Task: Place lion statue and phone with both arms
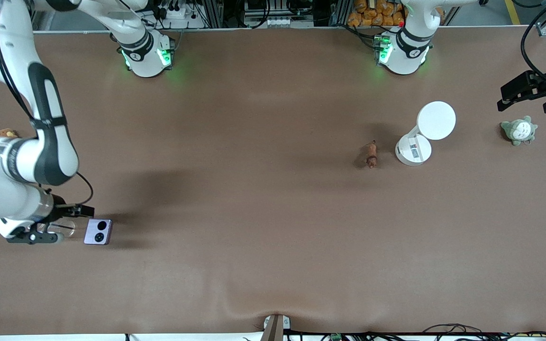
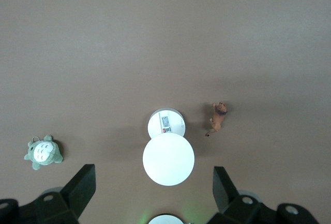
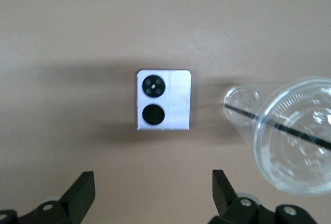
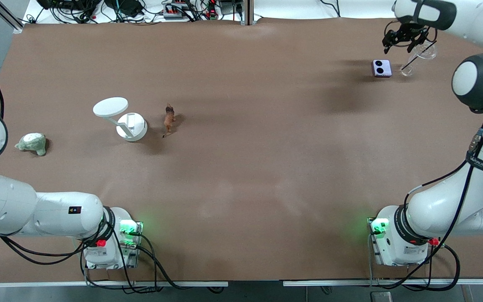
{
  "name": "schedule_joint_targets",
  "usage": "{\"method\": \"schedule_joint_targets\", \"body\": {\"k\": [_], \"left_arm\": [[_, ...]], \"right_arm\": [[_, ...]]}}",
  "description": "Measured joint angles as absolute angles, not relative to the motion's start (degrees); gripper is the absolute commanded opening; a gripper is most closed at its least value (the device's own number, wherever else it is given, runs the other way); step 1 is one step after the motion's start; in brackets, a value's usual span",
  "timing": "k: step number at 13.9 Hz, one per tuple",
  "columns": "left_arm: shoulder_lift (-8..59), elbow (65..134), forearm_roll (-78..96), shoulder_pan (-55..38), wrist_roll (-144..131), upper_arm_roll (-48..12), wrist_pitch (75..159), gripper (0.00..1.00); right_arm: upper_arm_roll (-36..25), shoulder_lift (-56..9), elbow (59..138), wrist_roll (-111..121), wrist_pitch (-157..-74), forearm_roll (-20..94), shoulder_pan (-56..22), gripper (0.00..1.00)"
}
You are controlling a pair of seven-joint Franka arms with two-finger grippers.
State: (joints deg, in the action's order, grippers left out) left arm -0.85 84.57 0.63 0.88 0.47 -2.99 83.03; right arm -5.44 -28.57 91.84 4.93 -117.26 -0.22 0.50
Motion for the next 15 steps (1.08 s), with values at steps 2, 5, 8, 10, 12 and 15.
{"method": "schedule_joint_targets", "body": {"k": [2,5,8,10,12,15], "left_arm": [[-0.84,84.58,0.63,0.91,0.38,-2.93,83.0,1.0],[-0.82,84.6,0.63,0.91,0.35,-2.92,82.99,1.0],[-0.82,84.6,0.63,0.92,0.35,-2.91,82.98,1.0],[-0.82,84.61,0.63,0.96,0.35,-2.89,82.97,1.0],[-0.81,84.62,0.63,0.98,0.35,-2.87,82.97,1.0],[-0.8,84.62,0.63,0.97,0.35,-2.88,82.96,1.0]], "right_arm": [[-5.12,-24.49,93.09,4.93,-114.91,-0.21,0.11,1.0],[-4.81,-17.63,93.47,4.93,-110.4,-0.21,-0.34,1.0],[-4.7,-10.25,93.61,4.92,-104.09,-0.2,-0.65,1.0],[-4.54,-6.23,93.65,4.87,-100.82,-0.19,-0.72,1.0],[-3.57,-3.15,93.46,4.7,-96.8,-0.19,-0.47,1.0],[0.42,-0.84,90.48,3.34,-88.83,-0.19,2.86,1.0]]}}
